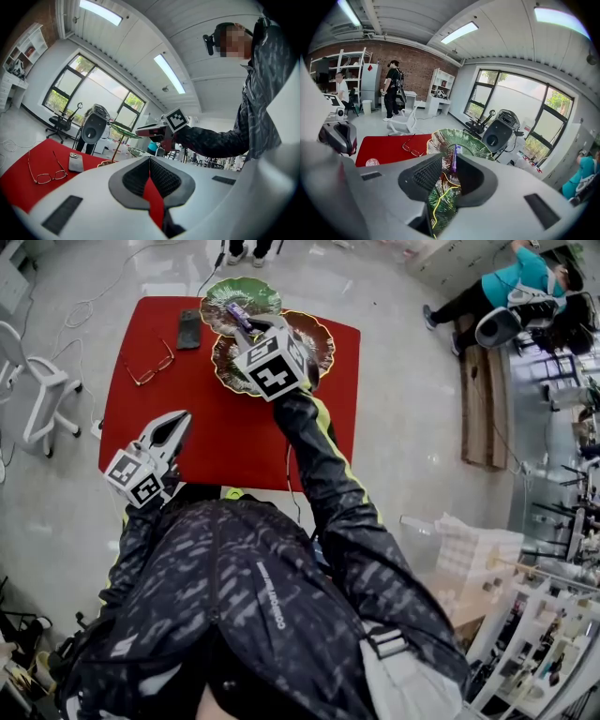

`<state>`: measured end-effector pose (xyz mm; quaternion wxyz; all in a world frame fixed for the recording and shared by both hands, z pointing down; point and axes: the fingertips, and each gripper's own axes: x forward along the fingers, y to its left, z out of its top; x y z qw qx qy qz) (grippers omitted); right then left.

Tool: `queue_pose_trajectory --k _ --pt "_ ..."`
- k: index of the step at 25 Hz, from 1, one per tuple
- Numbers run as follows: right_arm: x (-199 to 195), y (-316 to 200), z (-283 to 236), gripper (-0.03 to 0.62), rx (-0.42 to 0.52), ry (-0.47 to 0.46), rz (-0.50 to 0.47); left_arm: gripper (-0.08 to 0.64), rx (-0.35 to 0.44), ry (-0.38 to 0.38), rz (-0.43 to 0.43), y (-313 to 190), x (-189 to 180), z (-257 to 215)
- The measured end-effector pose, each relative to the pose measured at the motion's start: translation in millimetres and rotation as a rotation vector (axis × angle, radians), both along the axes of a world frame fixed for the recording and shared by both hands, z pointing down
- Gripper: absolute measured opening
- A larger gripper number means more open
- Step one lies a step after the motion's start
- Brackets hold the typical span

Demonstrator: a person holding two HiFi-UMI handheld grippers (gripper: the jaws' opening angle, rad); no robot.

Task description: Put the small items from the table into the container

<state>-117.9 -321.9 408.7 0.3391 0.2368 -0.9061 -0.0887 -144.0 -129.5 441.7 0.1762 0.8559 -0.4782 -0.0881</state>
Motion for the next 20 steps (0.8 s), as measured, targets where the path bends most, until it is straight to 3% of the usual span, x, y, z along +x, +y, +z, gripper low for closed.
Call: queue_pose_trajectory --k 7,20 --pt "8.8 18.6 -5.3 0.092 -0.01 -0.026 -0.005 0.011 0.005 -0.035 0.026 3.9 16.7 -5.8" --pt "26.6 61.7 23.7 0.094 -0.081 -0.012 -0.029 0.012 0.021 0.015 0.047 19.0 40.0 -7.9"
